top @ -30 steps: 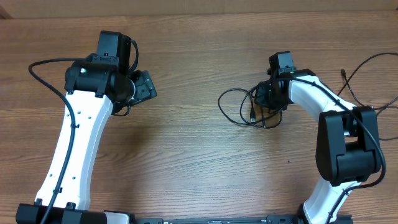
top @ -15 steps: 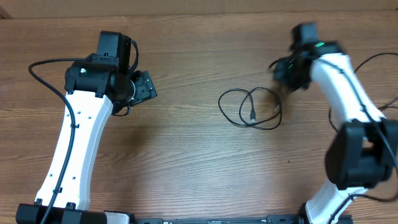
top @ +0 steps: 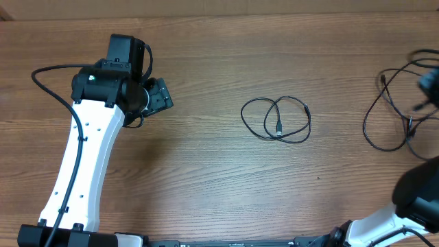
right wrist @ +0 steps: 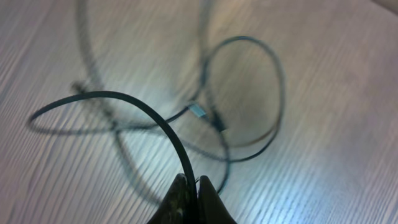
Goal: Untangle cables
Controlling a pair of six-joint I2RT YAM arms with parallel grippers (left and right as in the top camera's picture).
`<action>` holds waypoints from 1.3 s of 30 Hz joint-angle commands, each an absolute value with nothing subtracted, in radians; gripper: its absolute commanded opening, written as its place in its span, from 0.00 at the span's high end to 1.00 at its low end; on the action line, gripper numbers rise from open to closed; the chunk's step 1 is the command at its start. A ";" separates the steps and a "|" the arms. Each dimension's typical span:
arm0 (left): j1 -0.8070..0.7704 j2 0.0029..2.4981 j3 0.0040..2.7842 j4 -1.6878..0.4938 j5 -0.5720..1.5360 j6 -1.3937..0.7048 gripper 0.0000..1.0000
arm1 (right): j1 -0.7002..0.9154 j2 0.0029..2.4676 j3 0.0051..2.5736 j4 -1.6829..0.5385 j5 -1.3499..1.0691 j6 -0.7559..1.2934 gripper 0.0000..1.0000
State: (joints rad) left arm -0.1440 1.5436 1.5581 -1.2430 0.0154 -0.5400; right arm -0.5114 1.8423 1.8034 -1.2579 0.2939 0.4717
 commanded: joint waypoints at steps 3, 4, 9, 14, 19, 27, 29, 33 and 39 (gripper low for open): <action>-0.146 1.518 1.557 -1.245 0.019 -0.516 0.21 | -0.625 1.842 1.792 -1.243 0.150 0.527 0.45; -0.146 1.518 1.557 -1.245 0.019 -0.516 0.22 | -0.635 1.842 1.792 -1.243 0.124 0.527 0.32; -0.146 1.518 1.557 -1.246 0.019 -0.516 0.21 | -0.634 1.842 1.792 -1.240 0.025 0.493 0.16; -0.146 1.518 1.557 -1.249 0.019 -0.516 0.21 | -0.582 1.842 1.792 -1.260 -0.062 0.445 0.14; -0.146 1.518 1.557 -1.247 0.019 -0.516 0.21 | -0.473 1.842 1.791 -1.300 -0.158 0.306 0.12; -0.146 1.518 1.557 -1.250 0.019 -0.516 0.21 | -0.214 1.842 1.761 -1.312 -0.165 0.072 0.12; -0.146 1.518 1.557 -1.250 0.019 -0.516 0.21 | -0.151 1.842 1.724 -1.279 -0.152 0.039 0.12; -0.146 1.518 1.557 -1.250 0.019 -0.516 0.21 | -0.058 1.842 1.621 -1.181 -0.123 0.025 0.12; -0.146 1.518 1.557 -1.252 0.019 -0.516 0.21 | 0.022 1.842 1.447 -0.960 -0.121 0.024 0.20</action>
